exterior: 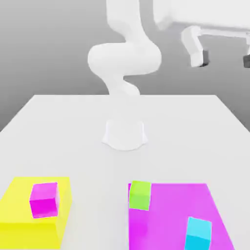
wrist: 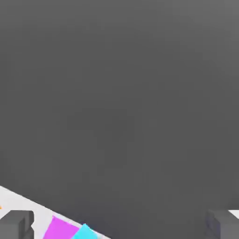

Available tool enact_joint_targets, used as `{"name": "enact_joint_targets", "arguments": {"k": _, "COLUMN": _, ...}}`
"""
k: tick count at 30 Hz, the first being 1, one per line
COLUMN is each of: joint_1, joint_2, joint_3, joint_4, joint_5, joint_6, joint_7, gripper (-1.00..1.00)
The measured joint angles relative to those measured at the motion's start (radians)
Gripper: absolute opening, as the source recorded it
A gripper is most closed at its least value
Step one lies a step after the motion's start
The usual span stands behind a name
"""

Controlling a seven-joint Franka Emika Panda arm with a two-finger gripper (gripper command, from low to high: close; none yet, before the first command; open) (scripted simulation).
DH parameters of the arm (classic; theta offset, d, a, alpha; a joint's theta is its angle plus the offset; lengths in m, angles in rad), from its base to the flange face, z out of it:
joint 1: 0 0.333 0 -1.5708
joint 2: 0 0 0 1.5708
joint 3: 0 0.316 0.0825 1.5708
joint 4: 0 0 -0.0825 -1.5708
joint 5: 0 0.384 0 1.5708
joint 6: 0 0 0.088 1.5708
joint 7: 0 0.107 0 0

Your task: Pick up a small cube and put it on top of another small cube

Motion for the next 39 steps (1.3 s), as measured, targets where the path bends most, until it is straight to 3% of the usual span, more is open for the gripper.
{"name": "enact_joint_targets", "arguments": {"k": 17, "joint_1": 0.205, "joint_2": 0.626, "joint_3": 0.094, "joint_4": 0.119, "joint_5": -0.154, "joint_6": 0.110, "joint_7": -0.115, "gripper": 0.00}}
{"name": "enact_joint_targets", "arguments": {"k": 21, "joint_1": 0.241, "joint_2": 0.772, "joint_3": 0.066, "joint_4": 0.153, "joint_5": -0.197, "joint_6": 0.198, "joint_7": -0.097, "gripper": 0.00}}
{"name": "enact_joint_targets", "arguments": {"k": 22, "joint_1": 0.247, "joint_2": 0.796, "joint_3": 0.060, "joint_4": 0.159, "joint_5": -0.204, "joint_6": 0.216, "joint_7": -0.093, "gripper": -1.00}}
{"name": "enact_joint_targets", "arguments": {"k": 28, "joint_1": 0.250, "joint_2": 0.808, "joint_3": 0.056, "joint_4": 0.162, "joint_5": -0.205, "joint_6": 0.224, "joint_7": -0.092, "gripper": -1.00}}
{"name": "enact_joint_targets", "arguments": {"k": 33, "joint_1": 0.220, "joint_2": 0.676, "joint_3": 0.084, "joint_4": 0.127, "joint_5": -0.165, "joint_6": 0.128, "joint_7": -0.121, "gripper": -1.00}}
{"name": "enact_joint_targets", "arguments": {"k": 39, "joint_1": 0.076, "joint_2": 0.498, "joint_3": -0.033, "joint_4": 0.028, "joint_5": -0.134, "joint_6": 0.060, "joint_7": -0.139, "gripper": -1.00}}
